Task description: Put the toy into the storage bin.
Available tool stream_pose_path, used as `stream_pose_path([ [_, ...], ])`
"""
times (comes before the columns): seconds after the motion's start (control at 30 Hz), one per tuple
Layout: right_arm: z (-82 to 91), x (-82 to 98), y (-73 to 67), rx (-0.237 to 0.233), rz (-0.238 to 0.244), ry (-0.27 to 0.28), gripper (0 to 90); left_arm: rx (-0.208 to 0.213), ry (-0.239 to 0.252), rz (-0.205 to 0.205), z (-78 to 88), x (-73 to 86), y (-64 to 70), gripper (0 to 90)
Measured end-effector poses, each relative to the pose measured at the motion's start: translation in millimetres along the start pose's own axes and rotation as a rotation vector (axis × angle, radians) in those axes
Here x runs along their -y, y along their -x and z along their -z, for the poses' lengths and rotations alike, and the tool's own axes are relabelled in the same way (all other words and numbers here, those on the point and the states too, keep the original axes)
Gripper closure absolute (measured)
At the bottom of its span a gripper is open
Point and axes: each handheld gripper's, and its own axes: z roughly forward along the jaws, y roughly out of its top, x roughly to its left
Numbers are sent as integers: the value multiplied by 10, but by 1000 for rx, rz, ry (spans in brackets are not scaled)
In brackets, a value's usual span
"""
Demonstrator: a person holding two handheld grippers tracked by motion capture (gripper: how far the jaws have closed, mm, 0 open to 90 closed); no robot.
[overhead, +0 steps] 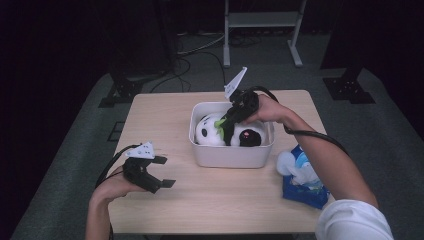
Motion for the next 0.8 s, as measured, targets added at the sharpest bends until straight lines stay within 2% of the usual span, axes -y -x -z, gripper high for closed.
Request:
stream_pose_path([
  [0.2, -62, 43, 12, -3, -10, -6, 724, 1, -1, -1, -6, -1, 0, 94],
  [0.53, -193, 74, 29, -13, -27, -67, 707, 0, -3, -2, -2, 3, 4, 94],
  [0.8, -198, 103, 34, -1, -49, -84, 664, 5, -1, 0, -14, 0, 13, 94],
])
